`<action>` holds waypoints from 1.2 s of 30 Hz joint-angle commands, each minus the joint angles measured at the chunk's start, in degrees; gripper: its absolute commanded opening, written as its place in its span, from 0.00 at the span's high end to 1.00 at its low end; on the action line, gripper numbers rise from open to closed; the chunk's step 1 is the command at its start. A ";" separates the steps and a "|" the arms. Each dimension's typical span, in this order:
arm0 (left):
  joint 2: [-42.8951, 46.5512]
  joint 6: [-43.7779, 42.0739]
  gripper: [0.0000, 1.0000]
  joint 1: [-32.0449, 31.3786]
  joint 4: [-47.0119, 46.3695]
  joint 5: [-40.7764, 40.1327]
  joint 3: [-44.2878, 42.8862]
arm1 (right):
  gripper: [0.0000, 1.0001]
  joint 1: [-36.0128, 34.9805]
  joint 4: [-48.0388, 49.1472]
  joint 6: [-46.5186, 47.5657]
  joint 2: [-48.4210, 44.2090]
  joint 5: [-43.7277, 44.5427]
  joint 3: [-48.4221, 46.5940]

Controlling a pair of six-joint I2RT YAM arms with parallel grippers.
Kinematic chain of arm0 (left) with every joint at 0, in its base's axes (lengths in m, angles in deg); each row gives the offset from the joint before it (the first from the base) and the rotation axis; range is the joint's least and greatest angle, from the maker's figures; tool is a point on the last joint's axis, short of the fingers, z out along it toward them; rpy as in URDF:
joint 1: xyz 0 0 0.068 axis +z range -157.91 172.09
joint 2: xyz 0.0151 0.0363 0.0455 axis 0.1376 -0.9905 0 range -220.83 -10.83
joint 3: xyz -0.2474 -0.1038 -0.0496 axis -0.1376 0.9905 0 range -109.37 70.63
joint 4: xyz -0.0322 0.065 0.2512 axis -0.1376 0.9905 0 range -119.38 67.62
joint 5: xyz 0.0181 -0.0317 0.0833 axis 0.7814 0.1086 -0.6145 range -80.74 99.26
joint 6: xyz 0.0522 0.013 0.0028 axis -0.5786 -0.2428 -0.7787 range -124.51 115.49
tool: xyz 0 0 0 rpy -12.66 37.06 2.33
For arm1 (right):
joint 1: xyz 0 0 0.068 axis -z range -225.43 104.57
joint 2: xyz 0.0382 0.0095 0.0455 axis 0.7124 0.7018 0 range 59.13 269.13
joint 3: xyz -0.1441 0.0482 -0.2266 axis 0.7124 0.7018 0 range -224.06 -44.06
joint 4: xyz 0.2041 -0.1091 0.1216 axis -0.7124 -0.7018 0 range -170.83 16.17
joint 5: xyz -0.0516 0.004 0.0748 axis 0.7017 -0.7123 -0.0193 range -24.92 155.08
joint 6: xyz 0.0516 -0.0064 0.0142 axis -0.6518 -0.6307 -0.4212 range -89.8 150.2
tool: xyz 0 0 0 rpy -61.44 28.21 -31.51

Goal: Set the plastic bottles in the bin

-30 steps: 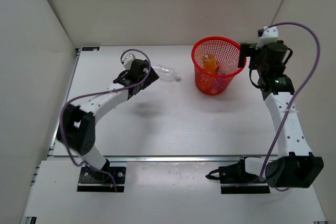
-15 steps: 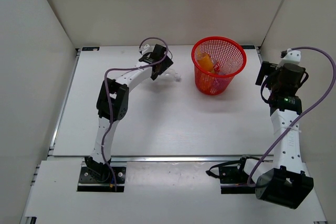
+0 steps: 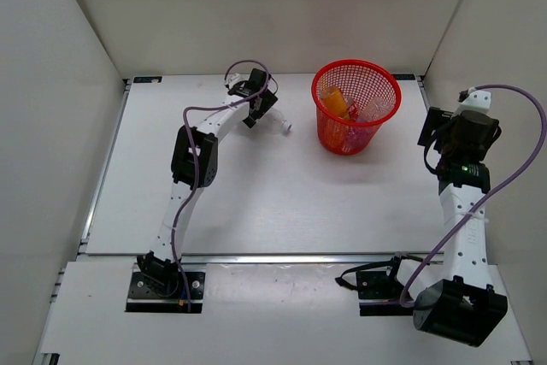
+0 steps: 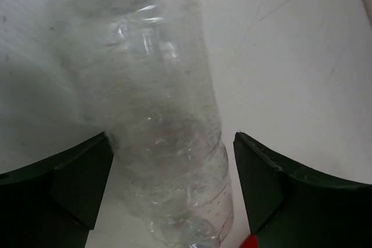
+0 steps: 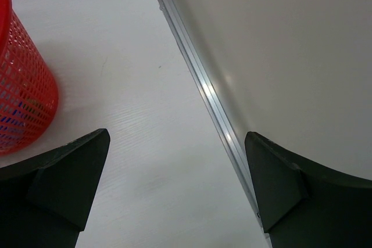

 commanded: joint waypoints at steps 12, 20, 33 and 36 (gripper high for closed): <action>12.31 -10.06 0.53 -2.56 -6.64 -0.48 1.85 | 0.01 2.07 2.65 -4.46 -4.28 0.16 5.37; 24.99 -23.24 0.45 -6.85 -24.06 -0.37 5.57 | 0.01 1.11 1.77 -13.35 -6.56 -3.97 12.41; 10.05 -31.25 0.35 -18.64 -33.82 -2.85 -15.89 | 0.01 -1.88 1.16 -13.52 -10.78 -2.93 16.98; 11.02 -32.23 0.26 -20.31 -35.05 -2.76 -12.11 | 0.00 -2.85 1.24 -12.30 -10.70 -1.26 16.99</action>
